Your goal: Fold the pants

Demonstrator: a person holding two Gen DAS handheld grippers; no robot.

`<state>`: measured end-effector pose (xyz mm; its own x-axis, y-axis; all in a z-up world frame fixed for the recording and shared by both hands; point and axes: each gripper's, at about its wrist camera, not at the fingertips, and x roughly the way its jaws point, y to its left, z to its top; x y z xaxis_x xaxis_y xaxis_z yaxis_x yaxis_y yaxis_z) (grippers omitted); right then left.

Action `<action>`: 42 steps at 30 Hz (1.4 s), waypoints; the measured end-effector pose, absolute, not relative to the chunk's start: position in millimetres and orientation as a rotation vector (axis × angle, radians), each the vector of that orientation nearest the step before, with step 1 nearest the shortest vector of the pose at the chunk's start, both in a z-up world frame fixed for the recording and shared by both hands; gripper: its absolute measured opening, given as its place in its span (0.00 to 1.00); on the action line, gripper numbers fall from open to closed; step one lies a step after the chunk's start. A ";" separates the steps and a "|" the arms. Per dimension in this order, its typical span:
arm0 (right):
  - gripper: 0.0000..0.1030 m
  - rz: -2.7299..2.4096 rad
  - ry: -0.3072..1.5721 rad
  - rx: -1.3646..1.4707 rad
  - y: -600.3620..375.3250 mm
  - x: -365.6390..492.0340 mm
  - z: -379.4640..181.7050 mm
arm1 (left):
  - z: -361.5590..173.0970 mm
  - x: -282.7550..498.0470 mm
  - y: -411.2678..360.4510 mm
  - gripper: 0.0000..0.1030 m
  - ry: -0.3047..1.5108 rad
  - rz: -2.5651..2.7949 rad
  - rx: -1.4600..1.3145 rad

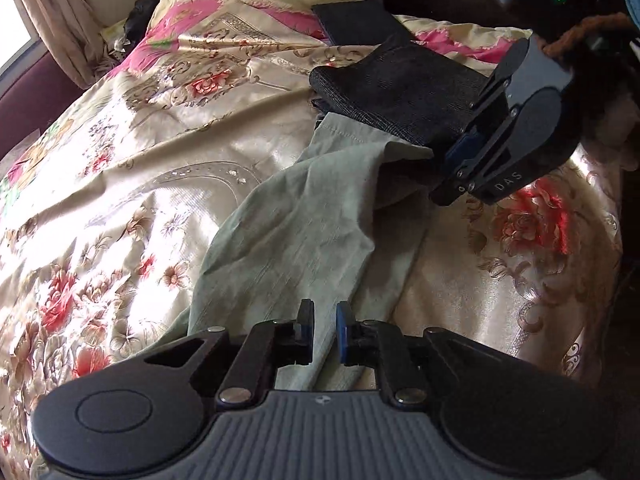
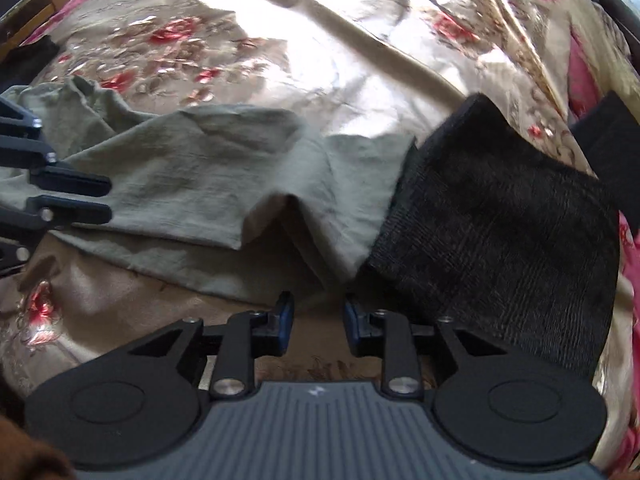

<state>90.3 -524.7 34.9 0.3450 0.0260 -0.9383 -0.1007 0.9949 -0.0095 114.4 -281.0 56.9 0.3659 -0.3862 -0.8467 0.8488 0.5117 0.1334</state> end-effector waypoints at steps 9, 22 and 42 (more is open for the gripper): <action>0.00 -0.151 1.190 0.134 -604.9 113.8 14.3 | 43.4 117.2 -295.1 0.28 0.889 -0.886 0.677; 0.08 -0.085 1.097 -0.026 -554.9 73.0 51.5 | 43.0 132.4 -349.5 0.33 0.778 -0.922 0.634; 0.17 0.012 1.080 0.004 -540.3 75.3 48.4 | 14.1 167.6 -394.3 0.20 0.785 -0.814 0.702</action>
